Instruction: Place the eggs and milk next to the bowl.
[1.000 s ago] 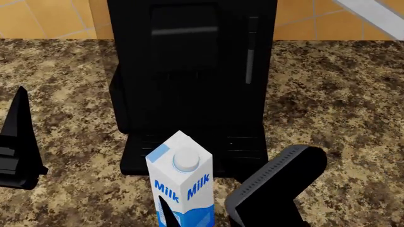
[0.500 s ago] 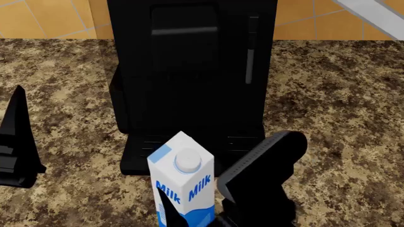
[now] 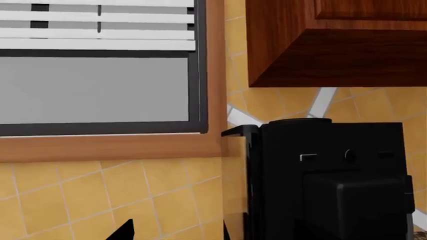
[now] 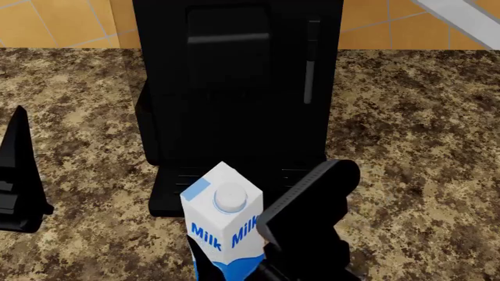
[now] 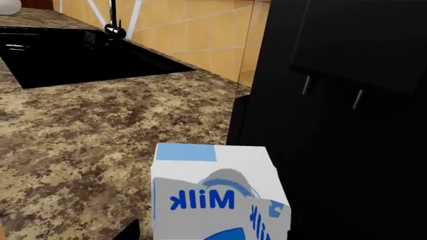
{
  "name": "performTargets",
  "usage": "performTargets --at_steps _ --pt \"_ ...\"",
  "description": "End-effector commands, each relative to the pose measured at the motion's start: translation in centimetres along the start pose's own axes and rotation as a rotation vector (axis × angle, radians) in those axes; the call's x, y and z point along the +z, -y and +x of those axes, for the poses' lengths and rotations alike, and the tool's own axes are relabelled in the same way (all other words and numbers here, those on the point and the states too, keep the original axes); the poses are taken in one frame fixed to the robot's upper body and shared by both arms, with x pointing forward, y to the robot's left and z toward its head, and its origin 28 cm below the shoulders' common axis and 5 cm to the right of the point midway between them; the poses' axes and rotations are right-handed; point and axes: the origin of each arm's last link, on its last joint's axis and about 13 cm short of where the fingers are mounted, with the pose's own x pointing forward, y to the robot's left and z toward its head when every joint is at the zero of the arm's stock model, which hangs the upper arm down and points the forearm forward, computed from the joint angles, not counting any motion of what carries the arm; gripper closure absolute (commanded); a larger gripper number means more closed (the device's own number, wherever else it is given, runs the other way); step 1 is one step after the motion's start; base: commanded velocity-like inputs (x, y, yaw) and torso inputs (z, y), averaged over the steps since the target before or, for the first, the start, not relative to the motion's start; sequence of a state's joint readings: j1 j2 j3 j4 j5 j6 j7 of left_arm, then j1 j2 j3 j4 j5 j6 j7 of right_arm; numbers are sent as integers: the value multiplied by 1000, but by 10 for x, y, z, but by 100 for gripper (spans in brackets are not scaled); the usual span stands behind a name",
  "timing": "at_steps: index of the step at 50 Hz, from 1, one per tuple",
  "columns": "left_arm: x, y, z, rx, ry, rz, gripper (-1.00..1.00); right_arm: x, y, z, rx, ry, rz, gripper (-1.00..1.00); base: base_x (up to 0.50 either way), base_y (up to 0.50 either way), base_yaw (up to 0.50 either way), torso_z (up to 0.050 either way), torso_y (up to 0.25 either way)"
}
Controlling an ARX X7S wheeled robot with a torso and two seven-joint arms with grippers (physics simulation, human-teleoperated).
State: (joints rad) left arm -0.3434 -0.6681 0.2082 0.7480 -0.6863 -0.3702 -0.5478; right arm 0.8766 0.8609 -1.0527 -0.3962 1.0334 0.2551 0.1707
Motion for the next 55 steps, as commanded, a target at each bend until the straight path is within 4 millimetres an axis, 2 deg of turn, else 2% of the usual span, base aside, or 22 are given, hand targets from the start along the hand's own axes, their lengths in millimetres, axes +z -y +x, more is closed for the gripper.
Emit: performTargets --at_steps 1,9,10,31,43,55 --pt "0 -3 5 33 42 4 -100 6 1 5 28 38 -13 -100 0 0 0 0 0" --pt "0 -2 5 27 42 6 -100 11 1 3 12 49 -19 -100 0 0 0 0 0" --pt "0 -2 5 27 42 6 -100 12 0 2 11 49 -26 100 0 0 0 0 0" --pt "1 -2 6 27 45 5 -100 17 0 2 5 67 -30 100 0 0 0 0 0" --pt "4 -1 6 26 51 2 -100 42 1 -4 -44 126 -45 100 0 0 0 0 1" --pt "5 -2 4 29 55 0 -100 76 -1 -11 -68 174 -97 100 0 0 0 0 0"
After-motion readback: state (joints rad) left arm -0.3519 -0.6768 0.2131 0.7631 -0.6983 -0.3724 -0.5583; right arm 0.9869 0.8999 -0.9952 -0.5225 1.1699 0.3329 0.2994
